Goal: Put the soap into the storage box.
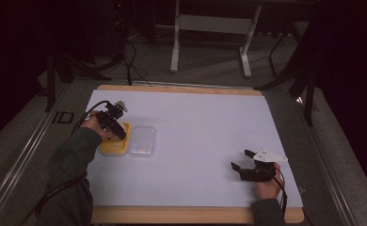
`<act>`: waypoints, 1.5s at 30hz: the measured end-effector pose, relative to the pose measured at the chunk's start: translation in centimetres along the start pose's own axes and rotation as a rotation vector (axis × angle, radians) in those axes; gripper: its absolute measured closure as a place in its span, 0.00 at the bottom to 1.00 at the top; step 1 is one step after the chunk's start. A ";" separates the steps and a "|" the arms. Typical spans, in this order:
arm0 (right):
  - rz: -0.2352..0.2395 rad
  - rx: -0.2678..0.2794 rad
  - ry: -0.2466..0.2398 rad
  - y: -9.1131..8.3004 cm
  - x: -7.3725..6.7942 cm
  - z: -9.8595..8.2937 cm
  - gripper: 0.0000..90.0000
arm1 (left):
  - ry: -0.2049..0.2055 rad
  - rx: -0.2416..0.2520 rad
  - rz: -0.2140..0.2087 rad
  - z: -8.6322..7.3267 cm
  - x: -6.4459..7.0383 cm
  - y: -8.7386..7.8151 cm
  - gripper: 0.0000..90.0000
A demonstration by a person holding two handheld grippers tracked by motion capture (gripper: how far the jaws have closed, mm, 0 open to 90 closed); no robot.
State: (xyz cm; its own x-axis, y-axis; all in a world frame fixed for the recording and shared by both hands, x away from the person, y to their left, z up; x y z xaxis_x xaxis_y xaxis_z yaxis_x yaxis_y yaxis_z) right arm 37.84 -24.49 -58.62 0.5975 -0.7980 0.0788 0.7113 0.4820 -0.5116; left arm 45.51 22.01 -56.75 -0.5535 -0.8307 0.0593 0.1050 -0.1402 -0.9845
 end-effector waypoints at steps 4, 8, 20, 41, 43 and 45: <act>0.000 0.000 0.000 0.0 0.0 0.0 0.21 | 0.004 -0.014 -0.004 -0.3 0.0 0.2 0.27; 0.000 0.001 -0.001 0.0 0.0 0.0 0.21 | 0.002 -0.016 -0.003 -0.4 0.0 0.4 0.27; -0.001 0.000 -0.002 0.0 0.0 0.0 0.21 | 0.004 0.006 -0.044 -0.4 0.1 0.6 0.26; -0.003 0.000 -0.004 0.0 0.0 0.0 0.21 | 0.124 0.138 0.050 1.0 1.1 -3.3 0.19; -0.003 -0.001 -0.004 0.0 0.0 0.0 0.21 | 0.147 0.152 0.072 1.1 1.5 -3.5 0.21; -0.004 -0.001 -0.004 0.0 0.0 0.0 0.21 | 0.170 0.164 0.075 1.1 2.0 -3.6 0.21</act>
State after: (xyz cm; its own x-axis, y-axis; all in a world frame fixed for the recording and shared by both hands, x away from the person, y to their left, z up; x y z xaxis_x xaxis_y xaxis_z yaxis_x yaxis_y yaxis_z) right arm 37.87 -24.47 -58.65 0.5960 -0.7985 0.0845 0.7134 0.4783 -0.5122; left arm 44.91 20.23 -52.89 -0.6689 -0.7413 -0.0556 0.2766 -0.1787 -0.9442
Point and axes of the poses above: each handheld gripper's, and its own axes: y roughly forward along the jaws, z roughly out of its top, x roughly to its right, the point moved 10 cm from there along y, roughly forward along the jaws, and after that the axes turned 7 degrees about -z, right-handed, at the moved point
